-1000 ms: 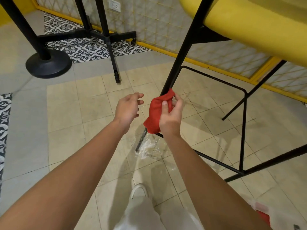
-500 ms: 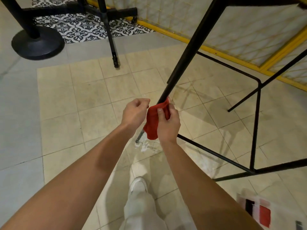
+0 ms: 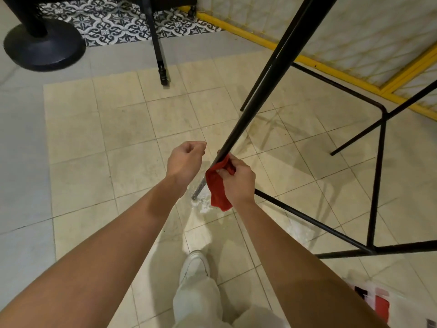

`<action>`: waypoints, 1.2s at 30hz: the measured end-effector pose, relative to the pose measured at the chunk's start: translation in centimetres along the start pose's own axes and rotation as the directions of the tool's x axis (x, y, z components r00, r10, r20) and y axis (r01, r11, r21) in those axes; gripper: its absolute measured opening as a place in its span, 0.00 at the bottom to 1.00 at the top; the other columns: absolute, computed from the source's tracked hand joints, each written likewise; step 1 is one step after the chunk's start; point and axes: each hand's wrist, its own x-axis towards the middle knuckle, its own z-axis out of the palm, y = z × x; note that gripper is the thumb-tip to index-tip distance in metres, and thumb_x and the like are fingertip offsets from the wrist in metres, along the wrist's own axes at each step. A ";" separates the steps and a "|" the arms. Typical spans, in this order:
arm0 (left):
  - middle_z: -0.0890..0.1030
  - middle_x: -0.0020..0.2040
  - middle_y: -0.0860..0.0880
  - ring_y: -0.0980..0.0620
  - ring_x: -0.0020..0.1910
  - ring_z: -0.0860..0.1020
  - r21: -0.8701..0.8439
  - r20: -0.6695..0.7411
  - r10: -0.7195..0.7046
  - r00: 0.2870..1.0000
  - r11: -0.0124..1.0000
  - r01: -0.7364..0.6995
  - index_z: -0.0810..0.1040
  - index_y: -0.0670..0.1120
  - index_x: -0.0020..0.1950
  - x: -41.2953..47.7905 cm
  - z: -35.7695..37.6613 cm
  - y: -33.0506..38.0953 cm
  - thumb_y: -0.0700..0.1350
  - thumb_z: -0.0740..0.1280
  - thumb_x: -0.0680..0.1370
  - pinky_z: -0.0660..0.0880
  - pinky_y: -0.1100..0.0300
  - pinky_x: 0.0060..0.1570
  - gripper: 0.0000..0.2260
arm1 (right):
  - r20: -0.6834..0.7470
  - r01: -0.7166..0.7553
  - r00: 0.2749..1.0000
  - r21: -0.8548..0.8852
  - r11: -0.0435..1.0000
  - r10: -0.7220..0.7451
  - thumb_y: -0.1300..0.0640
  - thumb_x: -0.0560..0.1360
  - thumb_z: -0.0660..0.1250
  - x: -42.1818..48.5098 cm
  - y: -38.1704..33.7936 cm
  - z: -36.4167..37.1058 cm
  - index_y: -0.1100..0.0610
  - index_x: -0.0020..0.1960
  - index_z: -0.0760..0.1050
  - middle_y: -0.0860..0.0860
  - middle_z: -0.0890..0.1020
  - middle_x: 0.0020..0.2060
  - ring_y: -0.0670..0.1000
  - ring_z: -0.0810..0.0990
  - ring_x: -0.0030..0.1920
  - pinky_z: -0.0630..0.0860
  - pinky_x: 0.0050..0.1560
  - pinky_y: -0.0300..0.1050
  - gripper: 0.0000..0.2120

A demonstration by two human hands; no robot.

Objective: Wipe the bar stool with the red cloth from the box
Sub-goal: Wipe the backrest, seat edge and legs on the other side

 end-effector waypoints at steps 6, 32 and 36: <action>0.80 0.49 0.55 0.62 0.46 0.74 -0.001 -0.010 0.004 1.000 1.000 -0.004 0.79 0.52 0.53 -0.2 -0.1 -0.1 0.49 0.61 0.78 0.69 0.61 0.50 0.08 | -0.044 0.041 0.998 -0.236 0.971 -0.053 0.54 0.73 0.70 -0.4 -0.5 -0.7 0.52 0.57 0.80 0.48 0.84 0.46 0.48 0.81 0.48 0.72 0.46 0.30 0.13; 0.79 0.48 0.47 0.51 0.42 0.80 -0.472 0.167 -0.291 0.942 0.815 0.336 0.64 0.51 0.63 -4.0 -2.4 -6.5 0.52 0.61 0.81 0.78 0.55 0.37 0.13 | 0.283 -0.369 0.898 0.065 0.927 0.338 0.46 0.78 0.57 -5.0 -3.0 2.1 0.55 0.54 0.78 0.49 0.80 0.48 0.48 0.77 0.49 0.70 0.47 0.41 0.16; 0.79 0.47 0.44 0.45 0.40 0.80 -0.425 0.104 -0.272 0.957 0.857 0.290 0.64 0.55 0.61 -2.5 -2.3 -6.1 0.53 0.60 0.81 0.79 0.52 0.38 0.11 | -0.087 -0.023 0.996 0.008 1.000 0.023 0.55 0.77 0.62 -3.4 -2.4 -0.2 0.53 0.50 0.76 0.44 0.77 0.42 0.45 0.76 0.46 0.68 0.40 0.31 0.05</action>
